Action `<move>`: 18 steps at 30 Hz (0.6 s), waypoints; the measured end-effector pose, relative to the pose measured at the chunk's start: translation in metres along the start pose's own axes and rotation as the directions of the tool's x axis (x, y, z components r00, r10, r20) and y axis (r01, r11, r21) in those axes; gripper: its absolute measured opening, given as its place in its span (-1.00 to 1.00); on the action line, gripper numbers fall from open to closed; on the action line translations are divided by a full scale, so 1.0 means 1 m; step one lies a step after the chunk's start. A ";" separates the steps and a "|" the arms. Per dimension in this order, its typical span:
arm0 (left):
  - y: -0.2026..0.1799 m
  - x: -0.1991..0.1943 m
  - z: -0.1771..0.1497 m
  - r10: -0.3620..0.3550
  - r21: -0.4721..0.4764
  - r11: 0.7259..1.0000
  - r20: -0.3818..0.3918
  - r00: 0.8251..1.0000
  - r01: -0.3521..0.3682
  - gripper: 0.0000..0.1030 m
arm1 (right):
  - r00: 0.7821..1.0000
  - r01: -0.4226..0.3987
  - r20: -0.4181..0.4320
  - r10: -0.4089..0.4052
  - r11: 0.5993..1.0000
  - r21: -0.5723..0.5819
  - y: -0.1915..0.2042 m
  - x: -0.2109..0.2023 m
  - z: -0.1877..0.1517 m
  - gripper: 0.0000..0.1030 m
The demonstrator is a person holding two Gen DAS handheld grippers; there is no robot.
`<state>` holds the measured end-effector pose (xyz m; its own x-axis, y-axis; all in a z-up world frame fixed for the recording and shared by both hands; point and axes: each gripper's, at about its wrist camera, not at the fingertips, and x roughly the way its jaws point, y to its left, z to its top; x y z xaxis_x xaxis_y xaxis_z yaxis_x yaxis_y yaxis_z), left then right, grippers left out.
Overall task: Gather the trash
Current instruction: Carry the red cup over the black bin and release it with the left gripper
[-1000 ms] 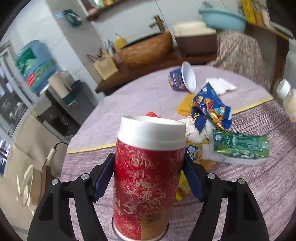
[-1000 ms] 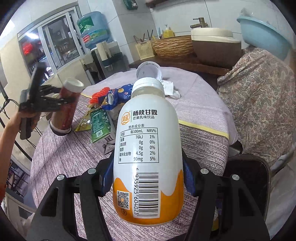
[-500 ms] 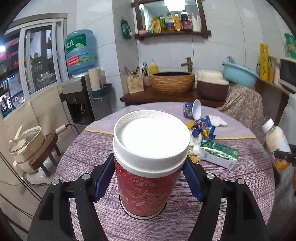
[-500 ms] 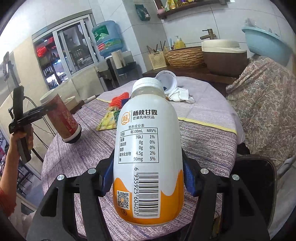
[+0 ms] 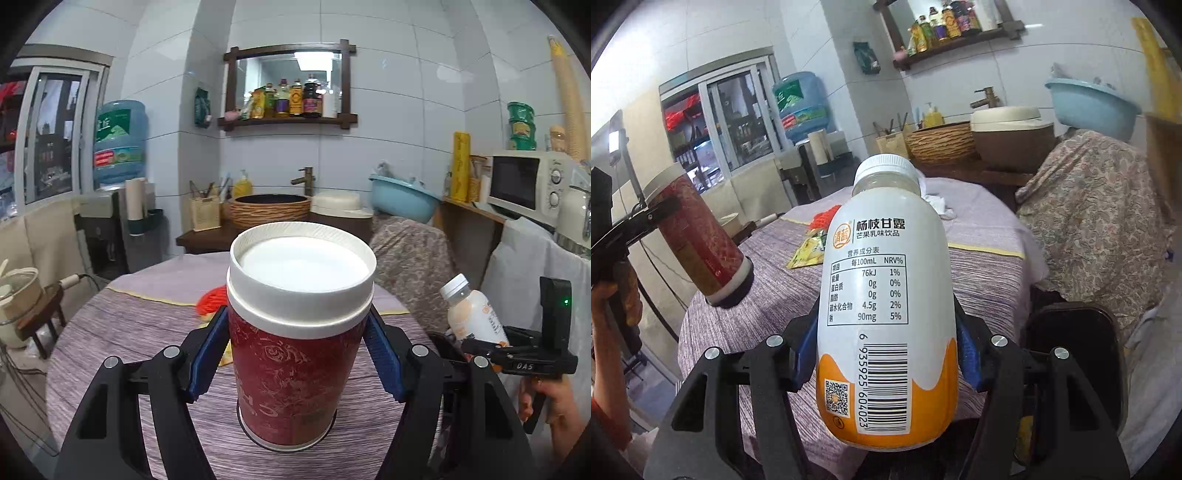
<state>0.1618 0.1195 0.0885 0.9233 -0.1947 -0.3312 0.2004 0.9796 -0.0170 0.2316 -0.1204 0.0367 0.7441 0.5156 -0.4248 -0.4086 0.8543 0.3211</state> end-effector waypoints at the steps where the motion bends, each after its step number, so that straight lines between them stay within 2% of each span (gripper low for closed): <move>1: -0.013 0.005 -0.001 -0.032 -0.005 0.999 0.002 0.999 0.032 0.35 | 1.000 0.021 0.012 -0.021 1.000 0.008 -0.004 -0.008 -0.003 0.20; 5: -0.058 0.030 -0.004 -0.146 0.008 0.989 -0.015 0.989 0.146 0.35 | 0.994 0.095 0.048 -0.097 0.994 0.046 -0.025 -0.040 -0.015 0.20; 11: -0.119 0.061 -0.007 -0.293 -0.003 0.956 -0.031 0.956 0.293 0.35 | 0.968 0.224 0.096 -0.233 0.970 0.097 -0.063 -0.088 -0.032 0.20; 15: -0.168 0.091 -0.010 -0.385 0.007 0.922 -0.072 0.920 0.387 0.35 | 0.944 0.295 0.106 -0.311 0.944 0.147 -0.091 -0.116 -0.044 0.20; 18: -0.200 0.119 -0.018 -0.420 0.009 0.905 -0.124 0.899 0.425 0.35 | 0.924 0.348 0.105 -0.367 0.924 0.160 -0.107 -0.130 -0.052 0.20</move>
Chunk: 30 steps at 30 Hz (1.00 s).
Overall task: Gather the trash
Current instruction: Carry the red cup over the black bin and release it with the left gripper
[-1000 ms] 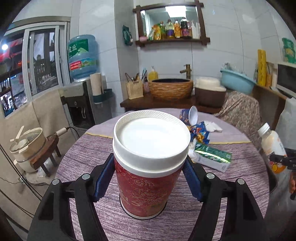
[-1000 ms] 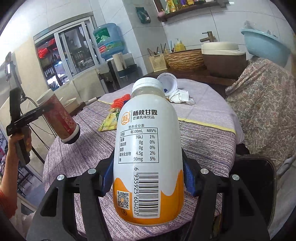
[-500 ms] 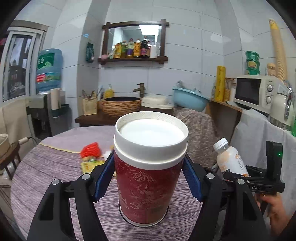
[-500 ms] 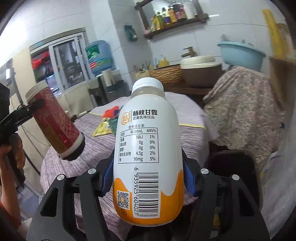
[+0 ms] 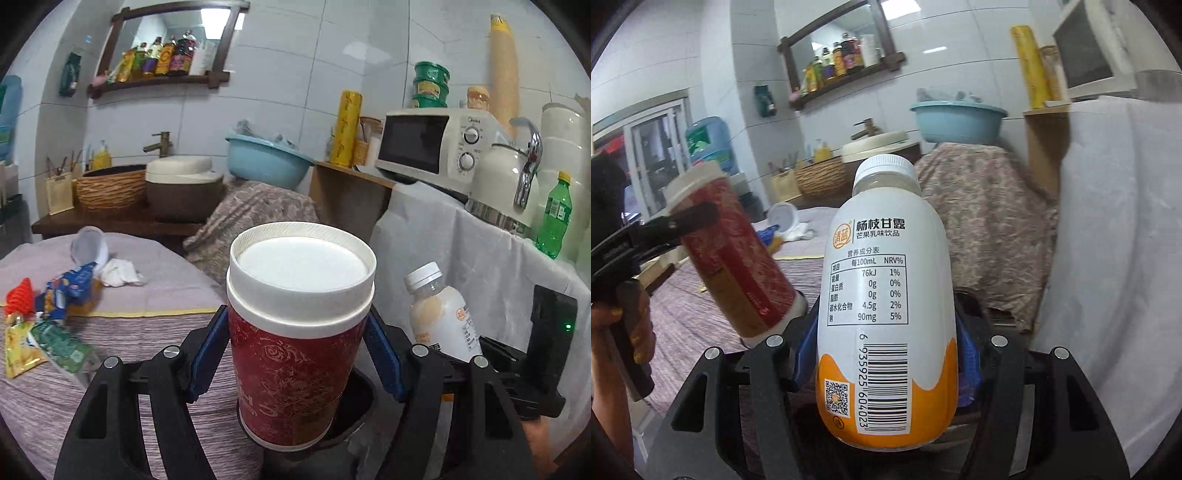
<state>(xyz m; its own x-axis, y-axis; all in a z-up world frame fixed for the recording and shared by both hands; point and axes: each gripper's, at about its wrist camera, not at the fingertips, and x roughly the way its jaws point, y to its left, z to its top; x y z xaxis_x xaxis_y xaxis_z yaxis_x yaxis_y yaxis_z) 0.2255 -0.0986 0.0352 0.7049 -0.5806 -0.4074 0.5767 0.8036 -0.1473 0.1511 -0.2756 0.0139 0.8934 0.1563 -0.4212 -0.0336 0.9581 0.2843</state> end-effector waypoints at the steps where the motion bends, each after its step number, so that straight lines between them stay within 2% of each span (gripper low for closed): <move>1: -0.005 0.017 -0.002 -0.017 -0.013 1.000 -0.022 1.000 0.017 0.35 | 1.000 0.011 0.003 -0.011 1.000 0.006 -0.005 -0.002 -0.001 0.20; 6: -0.026 0.089 -0.018 -0.038 -0.040 0.999 -0.118 0.992 0.033 0.35 | 0.997 0.073 0.014 -0.073 0.997 0.037 -0.034 -0.012 -0.008 0.20; 9: -0.029 0.136 -0.037 -0.051 -0.079 0.996 -0.203 0.978 0.036 0.35 | 0.997 0.077 0.004 -0.077 0.995 0.058 -0.045 -0.010 -0.010 0.20; 12: -0.037 0.172 -0.055 -0.016 -0.034 0.999 -0.267 0.964 0.007 0.35 | 0.996 0.088 -0.001 -0.088 0.995 0.053 -0.044 -0.006 -0.010 0.20; 18: -0.036 0.235 -0.090 0.012 -0.035 0.999 -0.380 0.925 -0.027 0.35 | 0.994 0.108 0.002 -0.109 0.993 0.055 -0.050 -0.005 -0.012 0.20; 23: -0.030 0.283 -0.125 0.085 0.018 0.996 -0.489 0.868 -0.088 0.35 | 0.993 0.118 -0.004 -0.118 0.991 0.063 -0.052 -0.006 -0.015 0.20; 26: -0.032 0.297 -0.135 0.105 0.070 0.994 -0.531 0.841 -0.080 0.37 | 0.993 0.121 -0.016 -0.120 0.991 0.065 -0.056 -0.005 -0.020 0.20; 27: -0.034 0.299 -0.136 0.121 0.099 0.992 -0.532 0.838 -0.080 0.39 | 0.993 0.121 -0.019 -0.120 0.990 0.068 -0.057 -0.004 -0.020 0.20; 28: -0.036 0.298 -0.136 0.133 0.116 0.990 -0.527 0.839 -0.084 0.49 | 0.992 0.122 -0.024 -0.120 0.990 0.071 -0.059 -0.002 -0.021 0.20; 29: -0.038 0.295 -0.136 0.133 0.120 0.989 -0.521 0.843 -0.082 0.61 | 0.992 0.124 -0.028 -0.122 0.990 0.074 -0.060 -0.001 -0.021 0.20; 30: -0.039 0.293 -0.136 0.130 0.117 0.990 -0.513 0.848 -0.082 0.65 | 0.992 0.124 -0.030 -0.122 0.989 0.077 -0.061 0.000 -0.021 0.20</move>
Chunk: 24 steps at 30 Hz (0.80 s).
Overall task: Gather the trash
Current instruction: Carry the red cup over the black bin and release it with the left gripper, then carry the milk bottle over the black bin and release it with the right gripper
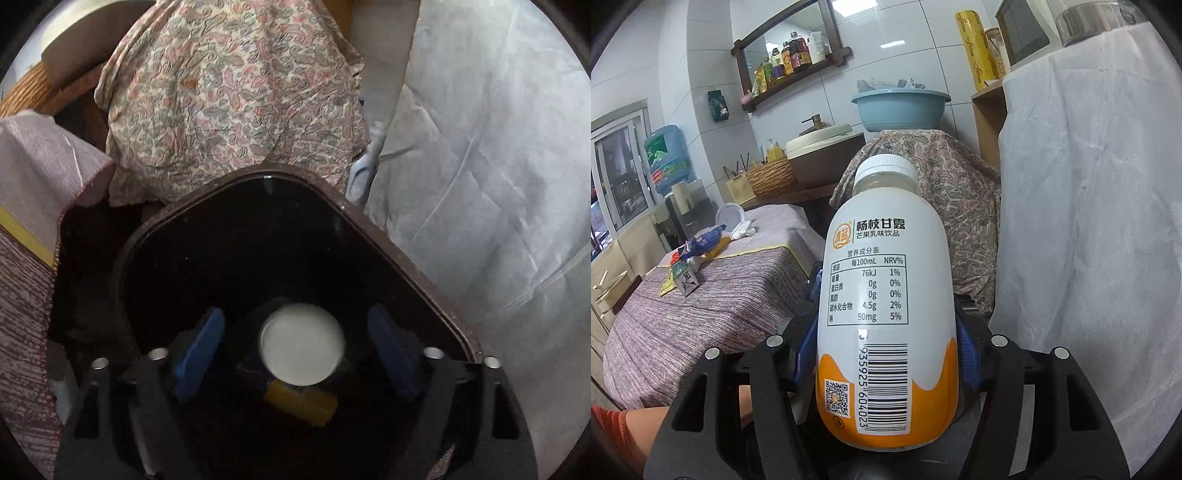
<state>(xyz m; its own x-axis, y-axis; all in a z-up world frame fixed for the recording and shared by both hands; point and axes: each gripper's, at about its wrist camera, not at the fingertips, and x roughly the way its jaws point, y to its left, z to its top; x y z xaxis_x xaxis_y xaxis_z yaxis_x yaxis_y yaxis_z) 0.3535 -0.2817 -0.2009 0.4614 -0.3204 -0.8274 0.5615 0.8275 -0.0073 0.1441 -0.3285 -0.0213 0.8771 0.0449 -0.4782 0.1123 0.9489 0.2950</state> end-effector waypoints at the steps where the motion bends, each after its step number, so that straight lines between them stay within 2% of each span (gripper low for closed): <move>1: 0.001 -0.005 -0.002 -0.002 -0.012 1.000 0.018 1.000 0.002 0.66 | 1.000 -0.003 -0.004 0.003 1.000 0.002 -0.001 0.002 0.000 0.20; 5: 0.008 -0.027 -0.002 -0.029 -0.068 0.997 0.075 0.997 0.034 0.68 | 1.000 0.004 -0.006 -0.004 1.000 -0.001 -0.002 0.007 -0.001 0.20; 10: 0.010 -0.079 -0.002 -0.038 -0.096 0.994 0.196 0.980 0.058 0.72 | 1.000 0.018 -0.025 -0.018 1.000 0.005 -0.005 0.018 -0.004 0.20; 12: 0.013 -0.102 -0.004 -0.032 -0.118 0.991 0.255 0.966 0.063 0.76 | 0.999 0.021 -0.025 -0.021 1.000 0.007 -0.006 0.022 -0.005 0.20; 17: 0.019 -0.168 -0.015 -0.001 -0.156 0.985 0.403 0.915 0.069 0.82 | 0.998 0.019 -0.058 -0.016 0.999 0.051 -0.016 0.044 -0.011 0.20; 21: 0.025 -0.206 -0.026 0.032 -0.167 0.985 0.466 0.884 0.052 0.86 | 0.988 -0.029 -0.150 0.037 0.998 0.057 -0.010 0.082 -0.020 0.20; 24: 0.034 -0.223 -0.033 0.042 -0.175 0.983 0.485 0.873 0.050 0.88 | 0.962 -0.083 -0.253 0.099 0.994 0.070 0.002 0.127 -0.032 0.20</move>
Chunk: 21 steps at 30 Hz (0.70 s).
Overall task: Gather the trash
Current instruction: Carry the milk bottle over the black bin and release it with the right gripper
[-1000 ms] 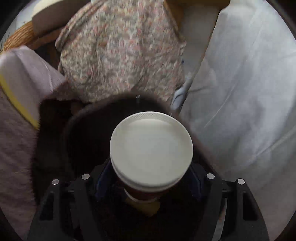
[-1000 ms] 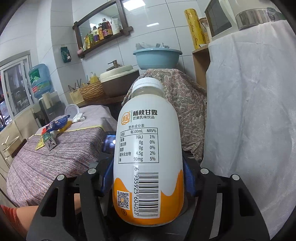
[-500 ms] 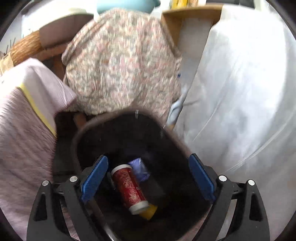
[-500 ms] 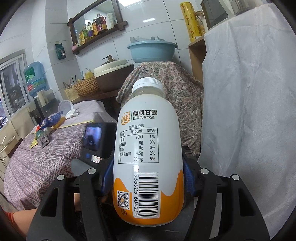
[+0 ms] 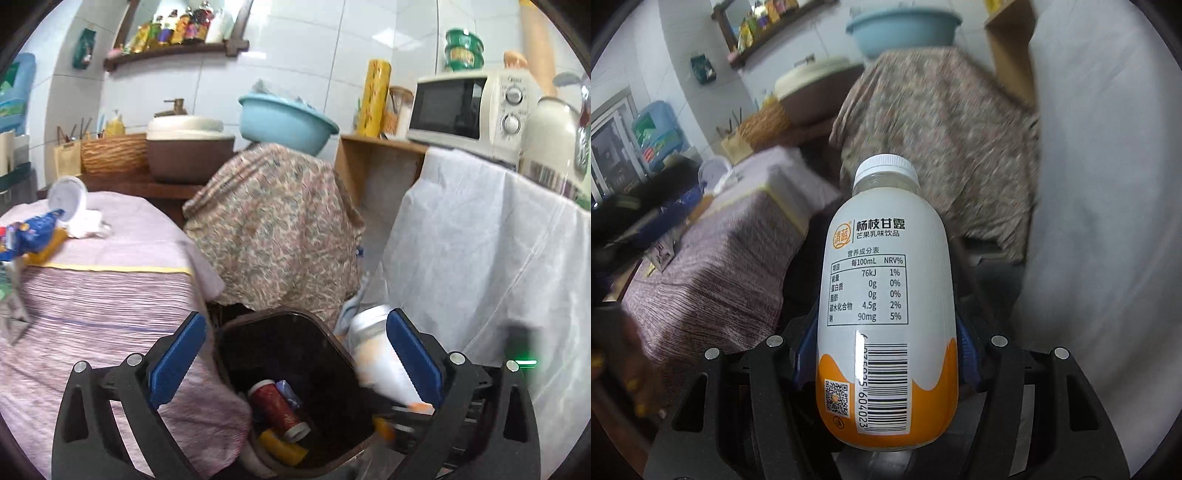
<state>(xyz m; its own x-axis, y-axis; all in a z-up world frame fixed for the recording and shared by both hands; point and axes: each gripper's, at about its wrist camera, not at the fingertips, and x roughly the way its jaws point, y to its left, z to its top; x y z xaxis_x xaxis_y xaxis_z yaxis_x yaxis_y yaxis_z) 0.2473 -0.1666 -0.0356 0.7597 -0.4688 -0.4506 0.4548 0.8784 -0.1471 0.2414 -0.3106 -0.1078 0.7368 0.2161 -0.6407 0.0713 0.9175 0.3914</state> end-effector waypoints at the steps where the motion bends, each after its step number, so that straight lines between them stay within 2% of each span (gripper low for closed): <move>1: 0.005 -0.008 0.000 0.007 -0.002 1.000 0.010 1.000 -0.007 0.89 | 1.000 -0.008 -0.026 0.007 1.000 -0.004 0.002 0.012 0.000 0.20; 5: 0.021 -0.027 -0.002 0.066 0.002 0.998 0.017 0.998 -0.066 0.89 | 0.989 -0.014 -0.147 0.013 1.000 -0.009 0.011 0.070 0.001 0.20; 8: 0.034 -0.035 -0.004 0.103 -0.020 0.994 0.006 0.995 -0.103 0.89 | 0.979 0.017 -0.201 -0.020 1.000 -0.016 0.013 0.104 0.001 0.20; 17: 0.052 -0.059 -0.008 0.109 -0.047 0.993 0.018 0.994 -0.108 0.89 | 0.941 0.091 -0.324 -0.100 0.995 -0.040 0.010 0.164 -0.004 0.21; 18: 0.053 -0.061 -0.008 0.110 -0.048 0.993 0.019 0.994 -0.109 0.89 | 0.939 0.093 -0.329 -0.105 0.994 -0.052 0.011 0.167 -0.004 0.30; 19: 0.054 -0.062 -0.008 0.111 -0.048 0.993 0.017 0.994 -0.110 0.89 | 0.935 0.098 -0.335 -0.119 0.992 -0.079 0.014 0.169 -0.006 0.51; 21: 0.058 -0.065 -0.009 0.120 -0.047 0.992 0.016 0.993 -0.119 0.89 | 0.933 0.121 -0.325 -0.152 0.986 -0.115 0.019 0.167 -0.007 0.62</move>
<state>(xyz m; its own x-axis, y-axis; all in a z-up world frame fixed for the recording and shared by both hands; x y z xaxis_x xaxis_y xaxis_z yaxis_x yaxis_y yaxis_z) 0.2203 -0.0844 -0.0234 0.8161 -0.3614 -0.4510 0.3389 0.9314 -0.1332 0.3616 -0.2552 -0.2122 0.4586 0.1706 -0.8721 0.0817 0.9692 0.2325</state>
